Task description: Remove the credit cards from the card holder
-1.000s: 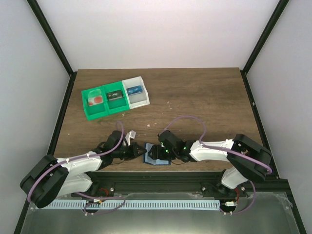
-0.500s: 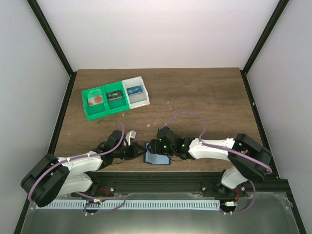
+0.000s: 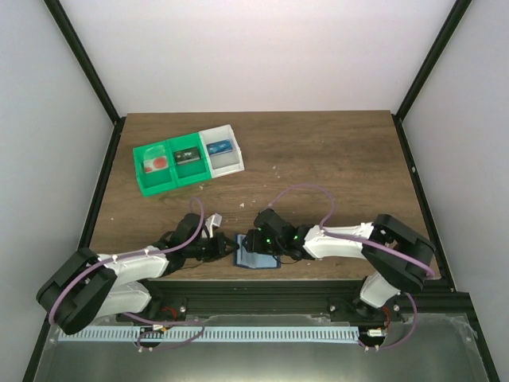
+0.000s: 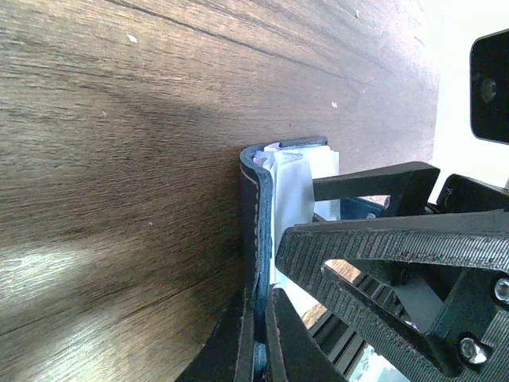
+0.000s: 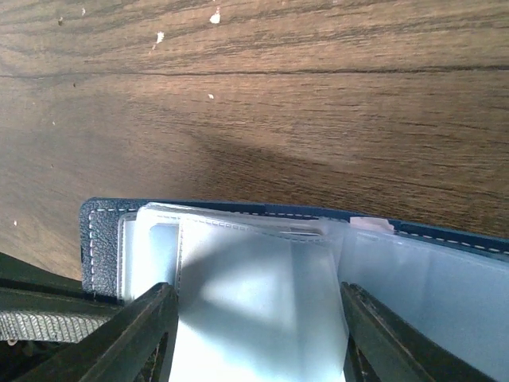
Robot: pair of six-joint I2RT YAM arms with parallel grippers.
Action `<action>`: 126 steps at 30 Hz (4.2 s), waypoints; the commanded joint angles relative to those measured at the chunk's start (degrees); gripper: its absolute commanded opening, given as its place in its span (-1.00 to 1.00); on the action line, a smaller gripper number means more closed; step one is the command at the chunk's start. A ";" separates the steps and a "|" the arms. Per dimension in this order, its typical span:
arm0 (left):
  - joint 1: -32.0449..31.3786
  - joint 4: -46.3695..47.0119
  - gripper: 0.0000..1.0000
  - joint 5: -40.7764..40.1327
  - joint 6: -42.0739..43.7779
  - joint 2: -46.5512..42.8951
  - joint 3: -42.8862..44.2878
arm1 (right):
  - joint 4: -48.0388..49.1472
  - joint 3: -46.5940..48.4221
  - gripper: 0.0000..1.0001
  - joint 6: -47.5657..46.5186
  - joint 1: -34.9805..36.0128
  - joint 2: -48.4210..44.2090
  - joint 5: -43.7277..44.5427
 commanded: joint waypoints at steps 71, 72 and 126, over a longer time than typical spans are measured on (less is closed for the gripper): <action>-0.12 -3.26 -0.87 -6.21 3.93 -1.63 3.55 | -16.11 -7.65 0.04 2.12 0.25 -10.97 10.53; -0.11 -4.56 -0.79 -7.09 4.31 -1.94 4.02 | -17.78 -7.64 0.04 2.25 0.25 -12.25 11.21; -0.11 -5.59 -1.00 -5.96 4.58 -3.49 3.97 | -15.05 4.73 0.30 -4.24 0.95 -0.61 7.98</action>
